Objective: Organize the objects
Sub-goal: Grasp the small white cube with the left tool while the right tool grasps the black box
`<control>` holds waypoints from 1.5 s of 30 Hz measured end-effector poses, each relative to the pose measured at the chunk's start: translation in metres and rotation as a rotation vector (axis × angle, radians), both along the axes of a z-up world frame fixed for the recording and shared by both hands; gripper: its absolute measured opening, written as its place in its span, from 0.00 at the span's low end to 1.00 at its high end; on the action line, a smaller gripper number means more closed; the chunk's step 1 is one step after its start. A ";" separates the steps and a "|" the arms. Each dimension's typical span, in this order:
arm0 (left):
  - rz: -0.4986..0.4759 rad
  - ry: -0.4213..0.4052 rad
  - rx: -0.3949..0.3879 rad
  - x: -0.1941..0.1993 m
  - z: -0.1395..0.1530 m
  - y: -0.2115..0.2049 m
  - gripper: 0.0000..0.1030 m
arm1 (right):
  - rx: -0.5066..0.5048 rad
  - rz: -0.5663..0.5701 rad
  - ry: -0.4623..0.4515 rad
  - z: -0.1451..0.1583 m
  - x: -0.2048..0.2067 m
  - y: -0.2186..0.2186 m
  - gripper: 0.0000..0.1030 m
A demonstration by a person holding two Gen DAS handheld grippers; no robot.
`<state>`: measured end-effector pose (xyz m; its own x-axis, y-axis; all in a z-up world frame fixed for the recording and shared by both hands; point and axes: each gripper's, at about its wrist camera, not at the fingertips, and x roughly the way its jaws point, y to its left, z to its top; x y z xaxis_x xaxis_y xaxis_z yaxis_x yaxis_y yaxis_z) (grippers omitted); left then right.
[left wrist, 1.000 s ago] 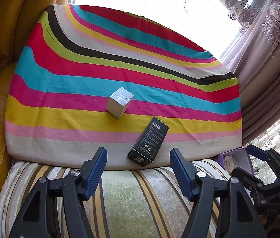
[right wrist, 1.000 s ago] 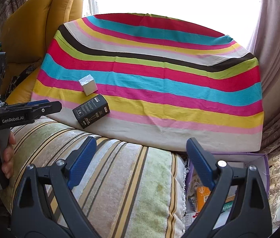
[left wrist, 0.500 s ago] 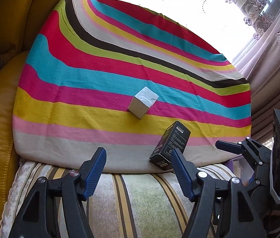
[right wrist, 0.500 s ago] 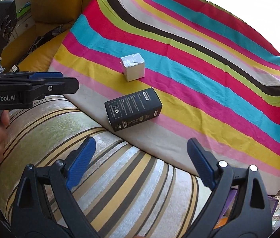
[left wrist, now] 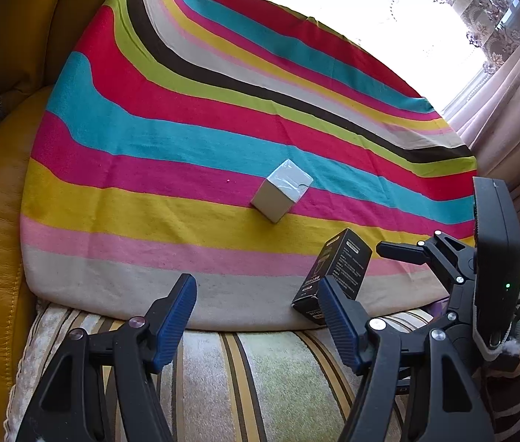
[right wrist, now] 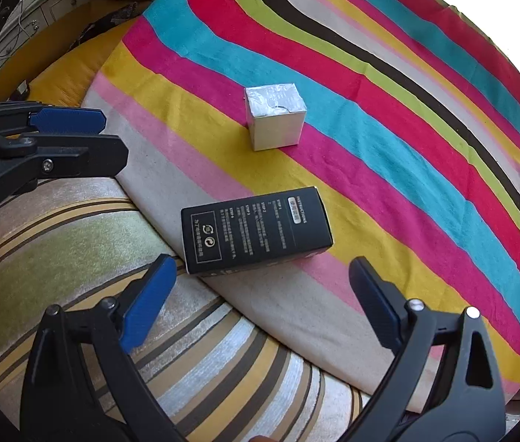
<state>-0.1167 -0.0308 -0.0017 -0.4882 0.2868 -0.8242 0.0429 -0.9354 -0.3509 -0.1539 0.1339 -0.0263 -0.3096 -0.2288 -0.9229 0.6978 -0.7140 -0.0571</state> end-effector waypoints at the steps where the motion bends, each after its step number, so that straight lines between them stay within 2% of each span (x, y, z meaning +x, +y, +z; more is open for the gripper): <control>1: 0.000 -0.003 -0.001 -0.001 -0.001 0.000 0.67 | 0.003 0.003 -0.001 -0.001 -0.002 -0.001 0.93; 6: -0.002 -0.010 -0.011 -0.008 -0.003 0.002 0.67 | 0.011 -0.012 -0.017 -0.010 -0.014 -0.004 0.93; 13: -0.030 -0.010 -0.046 -0.026 -0.005 0.013 0.67 | 0.013 -0.109 -0.026 -0.017 -0.029 0.006 0.91; 17: -0.067 0.007 -0.085 -0.042 -0.004 0.024 0.67 | -0.006 -0.171 -0.026 -0.018 -0.037 0.016 0.85; 25: -0.176 0.034 -0.188 -0.083 -0.009 0.050 0.67 | -0.057 -0.300 -0.022 -0.016 -0.047 0.038 0.85; 30: -0.234 0.012 -0.228 -0.098 -0.024 0.062 0.67 | -0.073 -0.375 -0.015 -0.016 -0.057 0.053 0.85; 32: -0.243 0.010 -0.240 -0.101 -0.028 0.064 0.60 | -0.073 -0.404 -0.010 -0.016 -0.060 0.058 0.85; 34: -0.257 0.004 -0.233 -0.104 -0.031 0.065 0.39 | -0.070 -0.421 -0.004 -0.016 -0.060 0.062 0.85; 36: -0.263 0.010 -0.226 -0.102 -0.030 0.066 0.39 | -0.059 -0.435 -0.009 -0.019 -0.061 0.063 0.80; 40: -0.256 0.020 -0.207 -0.101 -0.028 0.064 0.39 | -0.074 -0.430 -0.025 -0.019 -0.062 0.065 0.81; 45: -0.235 0.023 -0.182 -0.100 -0.027 0.057 0.39 | -0.060 -0.347 0.022 -0.011 -0.058 0.059 0.93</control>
